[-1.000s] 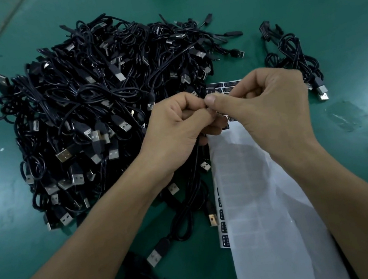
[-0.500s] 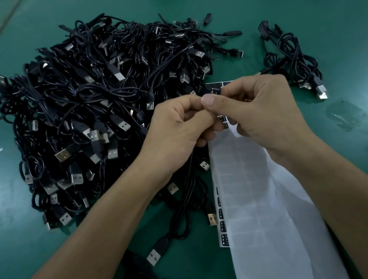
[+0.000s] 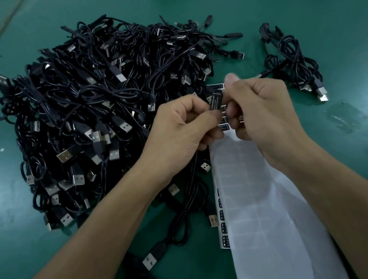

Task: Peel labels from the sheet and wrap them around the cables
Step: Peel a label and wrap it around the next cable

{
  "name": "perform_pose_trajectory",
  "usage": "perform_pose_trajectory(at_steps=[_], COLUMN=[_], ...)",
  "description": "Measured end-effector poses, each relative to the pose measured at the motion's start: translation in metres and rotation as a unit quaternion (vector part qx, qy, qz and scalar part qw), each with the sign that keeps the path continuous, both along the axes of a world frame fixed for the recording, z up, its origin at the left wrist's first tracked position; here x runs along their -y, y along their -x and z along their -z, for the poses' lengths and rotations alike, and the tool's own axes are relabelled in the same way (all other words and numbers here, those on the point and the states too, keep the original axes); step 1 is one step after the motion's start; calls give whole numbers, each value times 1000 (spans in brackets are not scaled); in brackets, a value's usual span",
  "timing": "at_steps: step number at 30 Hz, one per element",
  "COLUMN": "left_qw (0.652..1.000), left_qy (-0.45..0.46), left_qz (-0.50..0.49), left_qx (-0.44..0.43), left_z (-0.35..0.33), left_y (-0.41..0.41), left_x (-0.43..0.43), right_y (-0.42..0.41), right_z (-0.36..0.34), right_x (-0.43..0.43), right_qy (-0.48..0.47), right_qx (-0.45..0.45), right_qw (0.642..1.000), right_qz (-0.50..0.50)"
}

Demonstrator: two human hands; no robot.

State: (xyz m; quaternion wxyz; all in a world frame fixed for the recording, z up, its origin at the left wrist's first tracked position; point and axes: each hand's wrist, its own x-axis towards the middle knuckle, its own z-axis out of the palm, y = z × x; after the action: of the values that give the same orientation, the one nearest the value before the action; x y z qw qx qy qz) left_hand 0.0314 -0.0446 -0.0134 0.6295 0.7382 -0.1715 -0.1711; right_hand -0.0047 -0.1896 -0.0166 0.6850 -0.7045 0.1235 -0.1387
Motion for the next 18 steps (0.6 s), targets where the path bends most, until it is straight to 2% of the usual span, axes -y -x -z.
perform_pose_trajectory(at_steps=[3,7,11,16,18], left_qw=[1000,1000,1000,997,994], left_qy=[14,19,18,-6,-9], left_qz=[0,-3,-13,-44,-68], left_qx=[-3,11,19,56,83], left_z=[0,0,-1,-8,-14], left_y=[1,2,1,-2,-4], left_x=[0,0,-1,-3,-6], right_y=[1,2,2,3,5], right_z=[-5,-6,-3,-4,-5], right_x=[0,-1,0,-1,-4], right_qy=[-34,33,57,-20,-18], right_qx=[1,28,34,15,11], right_qw=[999,998,997,999,998], right_qz=[-11,-38,-33,-36,-65])
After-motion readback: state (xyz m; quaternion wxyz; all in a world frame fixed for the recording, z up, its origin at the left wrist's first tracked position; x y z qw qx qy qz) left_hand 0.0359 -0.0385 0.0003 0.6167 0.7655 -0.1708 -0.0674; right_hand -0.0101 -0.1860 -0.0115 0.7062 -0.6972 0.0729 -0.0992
